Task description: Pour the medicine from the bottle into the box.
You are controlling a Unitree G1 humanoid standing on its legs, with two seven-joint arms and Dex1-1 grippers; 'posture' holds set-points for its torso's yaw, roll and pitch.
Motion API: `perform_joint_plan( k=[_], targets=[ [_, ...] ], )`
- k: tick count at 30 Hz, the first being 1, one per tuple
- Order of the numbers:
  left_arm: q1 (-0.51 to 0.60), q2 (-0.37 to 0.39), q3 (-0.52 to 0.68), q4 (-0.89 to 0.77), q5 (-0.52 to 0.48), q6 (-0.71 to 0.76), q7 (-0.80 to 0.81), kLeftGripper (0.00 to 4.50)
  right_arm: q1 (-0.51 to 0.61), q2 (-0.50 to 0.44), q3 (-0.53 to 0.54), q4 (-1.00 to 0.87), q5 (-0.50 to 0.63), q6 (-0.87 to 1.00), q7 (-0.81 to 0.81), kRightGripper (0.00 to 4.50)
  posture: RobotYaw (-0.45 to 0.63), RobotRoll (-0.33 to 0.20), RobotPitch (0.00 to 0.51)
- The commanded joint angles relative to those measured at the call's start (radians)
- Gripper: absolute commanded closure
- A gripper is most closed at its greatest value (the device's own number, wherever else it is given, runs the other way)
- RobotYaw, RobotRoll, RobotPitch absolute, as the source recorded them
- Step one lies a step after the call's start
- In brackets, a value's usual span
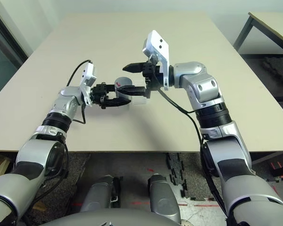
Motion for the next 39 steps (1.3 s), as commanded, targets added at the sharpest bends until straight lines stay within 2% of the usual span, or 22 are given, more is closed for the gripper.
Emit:
perform_joint_plan(
  k=[1, 5, 11, 18, 23, 29, 32, 37, 38, 39],
  targets=[
    [0.006, 0.009, -0.008, -0.026, -0.017, 0.013, -0.009, 1.79, 0.000, 0.000, 0.019, 0.010, -0.015, -0.008, 0.003, 0.00, -0.12, 0.000, 0.053],
    [0.008, 0.009, -0.007, -0.038, -0.028, 0.025, -0.014, 1.79, 0.011, -0.006, 0.026, 0.005, -0.013, -0.007, 0.006, 0.00, -0.12, 0.000, 0.052],
    [0.027, 0.010, -0.025, -0.087, -0.040, 0.060, -0.035, 1.79, 0.018, -0.006, 0.017, 0.002, 0.004, -0.001, 0.015, 1.91, -0.12, 0.000, 0.052],
    [0.039, 0.017, -0.042, -0.132, -0.053, 0.098, -0.066, 1.79, 0.034, -0.012, 0.009, -0.042, 0.084, 0.038, 0.107, 1.91, -0.11, 0.000, 0.046],
    [0.050, 0.022, -0.058, -0.154, -0.055, 0.117, -0.077, 1.79, 0.046, -0.027, -0.001, -0.140, 0.210, 0.156, 0.185, 1.91, -0.11, 0.000, 0.045],
    [0.059, 0.026, -0.066, -0.172, -0.071, 0.125, -0.073, 1.79, 0.047, -0.034, 0.008, -0.142, 0.191, 0.152, 0.164, 1.91, -0.11, 0.000, 0.047],
    [0.061, 0.026, -0.068, -0.178, -0.075, 0.128, -0.073, 1.79, 0.045, -0.032, 0.008, -0.136, 0.181, 0.142, 0.156, 1.91, -0.11, 0.000, 0.048],
    [0.070, 0.026, -0.072, -0.190, -0.082, 0.133, -0.072, 1.79, 0.042, -0.032, 0.009, -0.124, 0.167, 0.130, 0.147, 0.27, -0.11, 0.000, 0.048],
    [0.072, 0.027, -0.074, -0.194, -0.083, 0.134, -0.072, 1.79, 0.042, -0.032, 0.009, -0.121, 0.165, 0.127, 0.147, 0.00, -0.11, 0.000, 0.048],
    [0.073, 0.027, -0.076, -0.196, -0.084, 0.135, -0.071, 1.79, 0.042, -0.032, 0.008, -0.119, 0.163, 0.126, 0.147, 0.00, -0.11, 0.000, 0.048]
  ],
)
